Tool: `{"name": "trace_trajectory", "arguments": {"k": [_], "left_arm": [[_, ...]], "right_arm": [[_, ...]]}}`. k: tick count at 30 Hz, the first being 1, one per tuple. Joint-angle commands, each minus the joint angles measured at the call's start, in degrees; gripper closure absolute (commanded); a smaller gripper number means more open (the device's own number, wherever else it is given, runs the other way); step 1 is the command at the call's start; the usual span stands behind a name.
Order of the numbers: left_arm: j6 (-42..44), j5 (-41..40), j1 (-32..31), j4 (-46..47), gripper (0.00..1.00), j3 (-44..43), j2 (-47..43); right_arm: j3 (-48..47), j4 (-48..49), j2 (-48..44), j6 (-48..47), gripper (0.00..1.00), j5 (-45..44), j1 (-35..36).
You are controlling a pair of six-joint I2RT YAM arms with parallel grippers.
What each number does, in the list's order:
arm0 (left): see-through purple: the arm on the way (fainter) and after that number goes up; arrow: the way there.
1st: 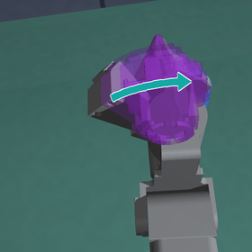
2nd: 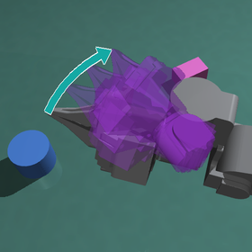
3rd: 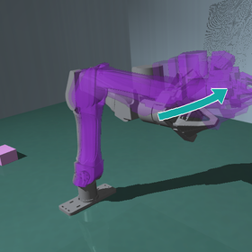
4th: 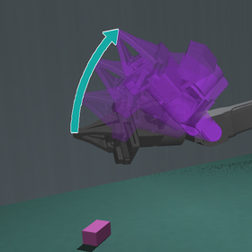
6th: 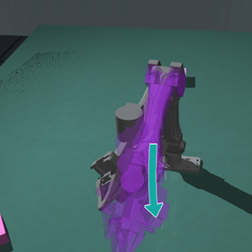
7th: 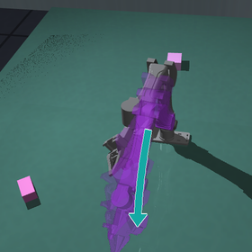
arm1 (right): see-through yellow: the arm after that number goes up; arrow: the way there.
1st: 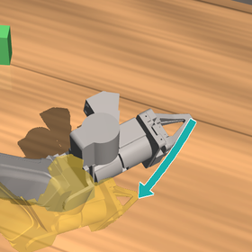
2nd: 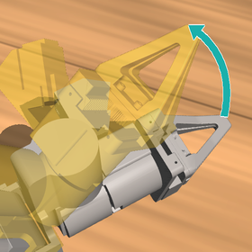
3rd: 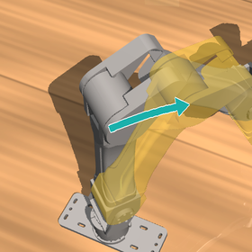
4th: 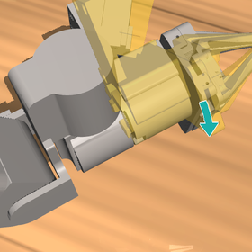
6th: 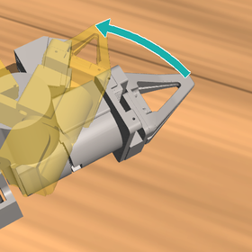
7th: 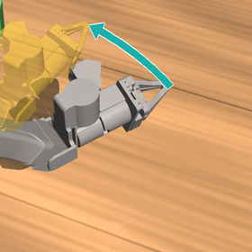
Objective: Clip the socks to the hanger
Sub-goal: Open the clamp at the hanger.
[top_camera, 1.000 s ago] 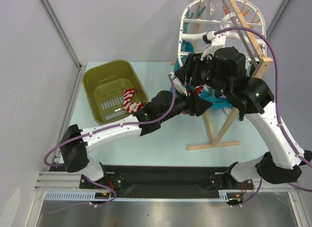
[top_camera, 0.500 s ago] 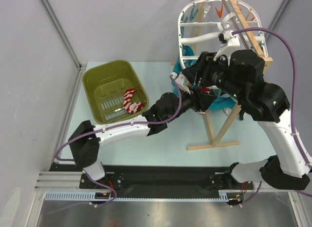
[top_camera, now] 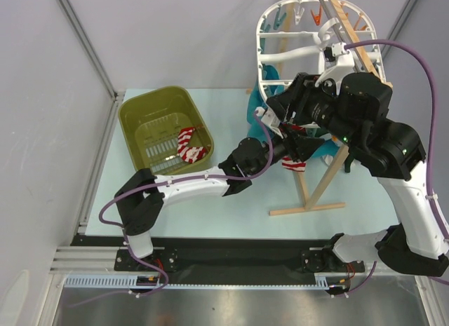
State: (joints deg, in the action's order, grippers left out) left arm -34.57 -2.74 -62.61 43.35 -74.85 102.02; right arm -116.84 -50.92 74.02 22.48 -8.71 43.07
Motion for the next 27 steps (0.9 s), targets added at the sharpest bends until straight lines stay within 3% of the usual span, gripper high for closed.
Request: {"name": "trace_trajectory", "arguments": {"k": [1, 12, 22, 27], "left_arm": [[-0.15, 1.34, -0.32, 3.06, 0.44, -3.72, 1.51], [0.46, -0.68, -0.32, 1.47, 0.83, 0.76, -3.4], [4.94, -6.39, -1.46, -1.51, 0.98, 3.83, -9.11], [12.06, -15.0, -4.71, -7.92, 1.0, 2.78, -11.93]], "right_arm": [[-2.17, -0.5, -1.68, 0.63, 0.48, -0.96, 0.17], [-0.33, -9.72, -5.63, 0.63, 0.5, -9.82, 0.17], [7.92, -15.27, -10.82, 3.27, 0.53, -13.53, 0.17], [12.68, -13.6, -12.41, 4.85, 0.54, -14.4, 0.17]]}}
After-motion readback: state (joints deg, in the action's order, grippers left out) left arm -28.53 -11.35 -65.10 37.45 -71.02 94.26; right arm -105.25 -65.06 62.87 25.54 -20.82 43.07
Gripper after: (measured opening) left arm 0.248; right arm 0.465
